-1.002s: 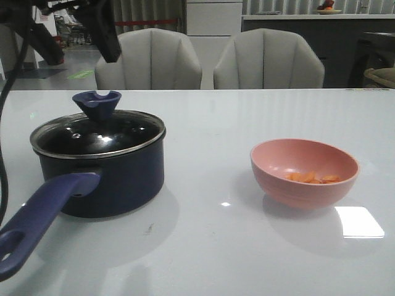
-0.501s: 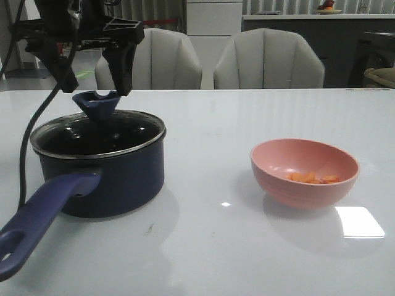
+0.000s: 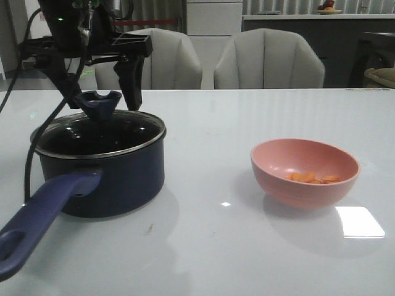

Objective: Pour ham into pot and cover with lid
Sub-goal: 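Lift the glass lid off the pot with the left gripper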

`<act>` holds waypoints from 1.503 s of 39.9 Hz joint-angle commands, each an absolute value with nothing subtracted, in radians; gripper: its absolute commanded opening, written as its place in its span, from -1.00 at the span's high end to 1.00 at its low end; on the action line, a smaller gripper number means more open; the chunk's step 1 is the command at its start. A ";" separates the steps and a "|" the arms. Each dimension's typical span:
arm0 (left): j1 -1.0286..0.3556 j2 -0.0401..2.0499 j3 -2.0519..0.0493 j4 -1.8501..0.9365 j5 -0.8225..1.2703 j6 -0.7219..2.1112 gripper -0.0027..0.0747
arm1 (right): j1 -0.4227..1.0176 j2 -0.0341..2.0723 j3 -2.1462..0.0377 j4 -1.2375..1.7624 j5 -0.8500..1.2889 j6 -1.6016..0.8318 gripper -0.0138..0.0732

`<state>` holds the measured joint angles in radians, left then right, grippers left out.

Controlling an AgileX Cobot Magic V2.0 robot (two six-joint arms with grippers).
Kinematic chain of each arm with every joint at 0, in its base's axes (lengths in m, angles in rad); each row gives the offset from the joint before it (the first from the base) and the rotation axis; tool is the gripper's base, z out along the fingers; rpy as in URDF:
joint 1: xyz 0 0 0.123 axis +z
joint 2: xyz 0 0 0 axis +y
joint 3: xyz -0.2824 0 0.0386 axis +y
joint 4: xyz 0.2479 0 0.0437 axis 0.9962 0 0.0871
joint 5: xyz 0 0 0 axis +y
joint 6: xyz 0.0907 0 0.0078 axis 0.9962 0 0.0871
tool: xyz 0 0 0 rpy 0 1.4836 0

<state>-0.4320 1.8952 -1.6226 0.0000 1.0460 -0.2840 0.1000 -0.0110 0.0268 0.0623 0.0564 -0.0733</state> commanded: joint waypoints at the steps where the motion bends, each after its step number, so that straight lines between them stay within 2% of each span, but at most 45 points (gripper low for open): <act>1: -0.437 1.850 -1.651 -0.010 1.048 -0.302 -0.58 | 0.095 -0.030 0.022 0.050 -0.025 -0.074 0.31; 8: -0.437 1.855 -1.651 -0.007 1.071 -0.302 -0.57 | 0.095 -0.030 0.022 0.050 -0.025 -0.074 0.31; 10: -0.437 1.855 -1.651 -0.007 1.071 -0.302 -0.52 | 0.095 -0.030 0.022 0.050 -0.025 -0.074 0.31; 20: -0.437 1.855 -1.651 -0.007 1.071 -0.302 0.15 | 0.095 -0.030 0.022 0.050 -0.025 -0.074 0.31; 32: -0.437 1.842 -1.690 -0.007 1.073 -0.302 0.46 | 0.095 -0.030 0.022 0.050 -0.025 -0.074 0.31; 42: -0.433 1.770 -1.710 0.034 1.081 -0.300 0.59 | 0.095 -0.030 0.022 0.050 -0.025 -0.074 0.31; 48: -0.404 1.738 -1.705 0.122 1.138 -0.300 0.59 | 0.095 -0.030 0.022 0.050 -0.025 -0.074 0.31; 54: -0.337 1.680 -1.647 0.178 1.154 -0.276 0.59 | 0.095 -0.030 0.022 0.050 -0.025 -0.074 0.31; 60: -0.221 1.599 -1.529 0.177 1.073 -0.273 0.59 | 0.095 -0.030 0.022 0.050 -0.024 -0.074 0.31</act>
